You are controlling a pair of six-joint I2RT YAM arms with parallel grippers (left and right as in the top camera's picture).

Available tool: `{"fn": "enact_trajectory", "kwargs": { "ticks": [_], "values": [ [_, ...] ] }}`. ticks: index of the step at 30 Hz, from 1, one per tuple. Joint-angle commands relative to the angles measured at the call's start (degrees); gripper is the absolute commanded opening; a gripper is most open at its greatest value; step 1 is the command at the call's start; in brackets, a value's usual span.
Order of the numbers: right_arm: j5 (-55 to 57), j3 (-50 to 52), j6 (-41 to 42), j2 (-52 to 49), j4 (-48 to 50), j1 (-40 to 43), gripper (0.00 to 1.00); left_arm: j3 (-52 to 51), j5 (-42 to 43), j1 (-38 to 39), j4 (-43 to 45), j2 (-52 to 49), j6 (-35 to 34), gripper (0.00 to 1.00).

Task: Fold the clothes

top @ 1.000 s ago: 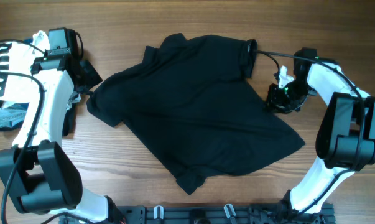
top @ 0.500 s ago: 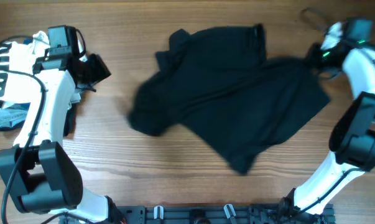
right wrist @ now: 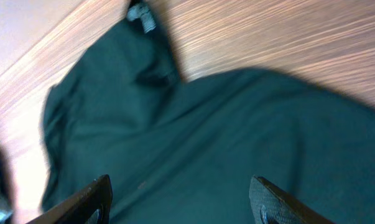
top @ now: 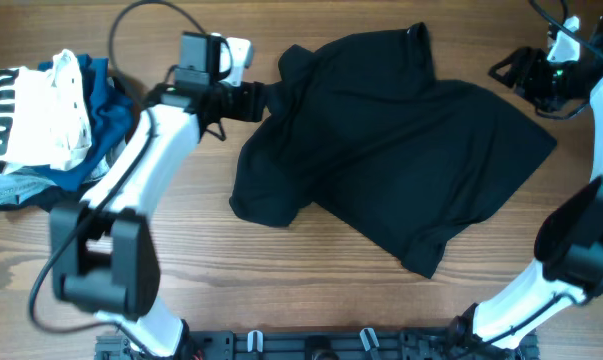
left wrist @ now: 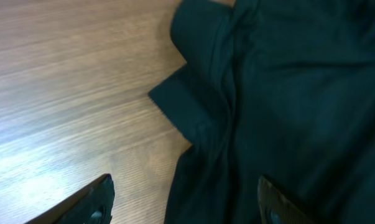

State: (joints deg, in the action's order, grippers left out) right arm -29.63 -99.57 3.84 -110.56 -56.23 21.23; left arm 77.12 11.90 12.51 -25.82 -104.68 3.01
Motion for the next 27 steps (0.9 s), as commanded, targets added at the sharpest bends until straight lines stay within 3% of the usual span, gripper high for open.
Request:
{"fn": "enact_trajectory", "kwargs": {
  "ticks": [1,6,10,13,15,17,20,24,27],
  "values": [
    [-3.9,-0.3,-2.7,8.6,-3.1,-3.8,0.71,-0.2,0.3,0.9,4.3,-7.3,2.8,0.71],
    [-3.2,-0.3,-3.8,15.0,-6.5,-8.0,0.71,-0.2,0.3,2.1,9.8,-14.3,2.8,0.66],
    [-3.2,-0.3,-3.7,16.3,-9.5,-9.3,0.71,-0.2,0.3,2.3,12.2,-16.5,2.6,0.54],
    [-2.6,0.4,-3.8,16.3,-11.0,-9.3,0.69,-0.2,0.3,2.3,12.0,-17.3,2.6,0.40],
    [-1.5,1.6,-3.7,16.3,-11.1,-9.3,0.68,-0.2,0.3,2.3,11.9,-17.6,2.6,0.18],
    [-1.2,2.7,-3.7,16.3,-11.1,-9.3,0.68,-0.2,0.3,2.1,11.9,-17.7,2.6,0.04],
    [2.2,4.8,-1.5,16.3,-11.0,-9.3,0.68,-0.2,-3.8,1.0,11.1,-17.7,1.8,0.04],
    [8.6,8.9,3.7,16.3,-10.1,-9.3,0.68,-0.2,-23.3,-2.8,8.7,-17.7,-9.0,0.04],
    [12.9,13.4,8.5,16.3,-8.2,-9.3,0.69,-0.2,-29.4,-7.7,5.8,-17.3,-15.3,0.04]
  ]
}}
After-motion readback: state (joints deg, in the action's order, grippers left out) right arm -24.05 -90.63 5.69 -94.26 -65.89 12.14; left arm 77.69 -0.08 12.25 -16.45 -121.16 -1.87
